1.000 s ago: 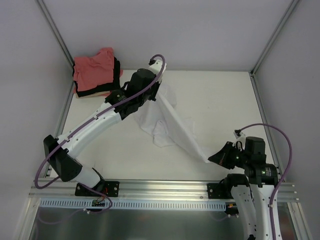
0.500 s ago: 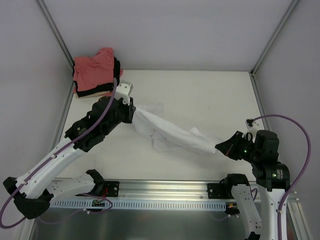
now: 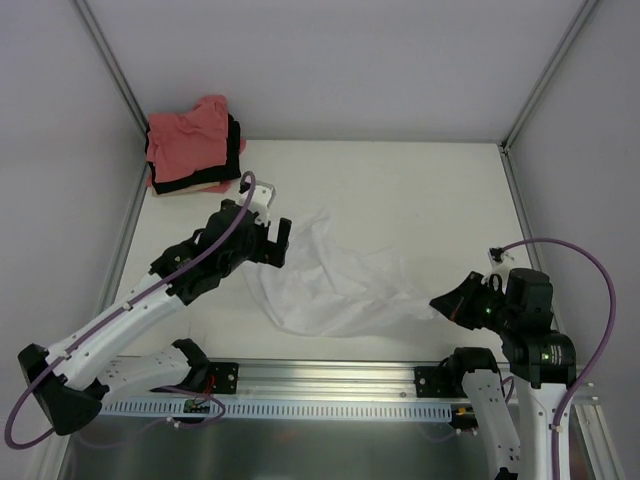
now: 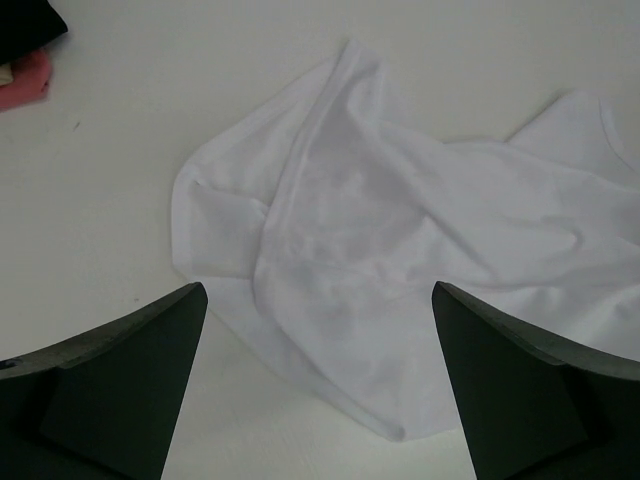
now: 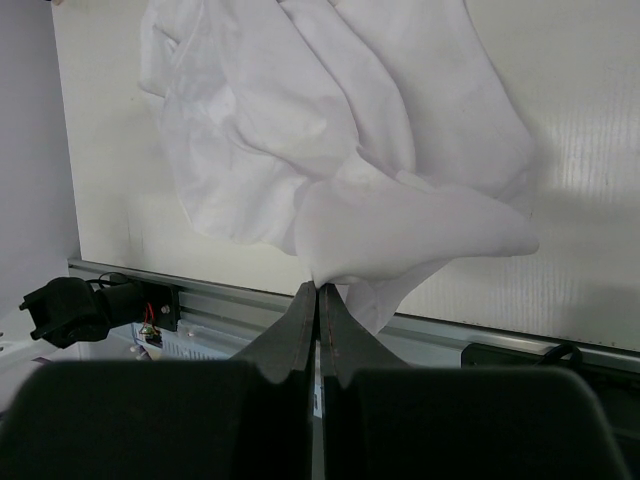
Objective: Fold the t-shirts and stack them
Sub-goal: Flatten out the tshirt
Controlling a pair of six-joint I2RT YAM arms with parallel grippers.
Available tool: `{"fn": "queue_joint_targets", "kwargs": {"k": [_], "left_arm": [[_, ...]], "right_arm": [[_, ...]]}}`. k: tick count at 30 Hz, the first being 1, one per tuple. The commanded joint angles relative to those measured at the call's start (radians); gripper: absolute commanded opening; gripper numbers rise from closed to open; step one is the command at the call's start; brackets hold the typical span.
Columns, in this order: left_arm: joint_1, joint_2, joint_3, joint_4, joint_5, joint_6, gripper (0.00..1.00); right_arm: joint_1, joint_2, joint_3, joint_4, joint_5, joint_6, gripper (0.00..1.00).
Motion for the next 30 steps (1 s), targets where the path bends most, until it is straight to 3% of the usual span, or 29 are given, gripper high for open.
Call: {"fn": "queue_joint_targets", "kwargs": {"k": [1, 5, 8, 12, 13, 15, 19, 30], "left_arm": [[0.008, 0.087, 0.019, 0.112, -0.092, 0.067, 0.99], [0.104, 0.236, 0.001, 0.189, 0.073, 0.098, 0.99], [0.154, 0.389, 0.054, 0.148, 0.156, 0.118, 0.91], [0.169, 0.549, 0.139, 0.040, 0.161, 0.125, 0.72], [0.180, 0.592, 0.159, 0.002, 0.178, 0.118, 0.61], [0.187, 0.621, 0.165, -0.021, 0.239, 0.107, 0.52], [0.204, 0.651, 0.171, -0.062, 0.285, 0.085, 0.50], [0.252, 0.641, 0.094, -0.069, 0.264, 0.059, 0.57]], "right_arm": [[-0.004, 0.001, 0.022, -0.004, 0.007, -0.012, 0.01], [-0.004, -0.007, 0.020, -0.013, 0.009, -0.016, 0.00], [-0.005, -0.013, 0.020, -0.016, 0.009, -0.015, 0.01], [-0.004, -0.013, 0.016, -0.015, 0.009, -0.015, 0.01], [-0.004, -0.013, 0.014, -0.013, 0.008, -0.015, 0.00], [-0.004, -0.014, 0.011, -0.012, 0.011, -0.018, 0.01], [-0.004, -0.010, 0.004, -0.004, 0.011, -0.021, 0.00], [-0.004, -0.018, -0.010, -0.002, 0.004, -0.022, 0.01]]}}
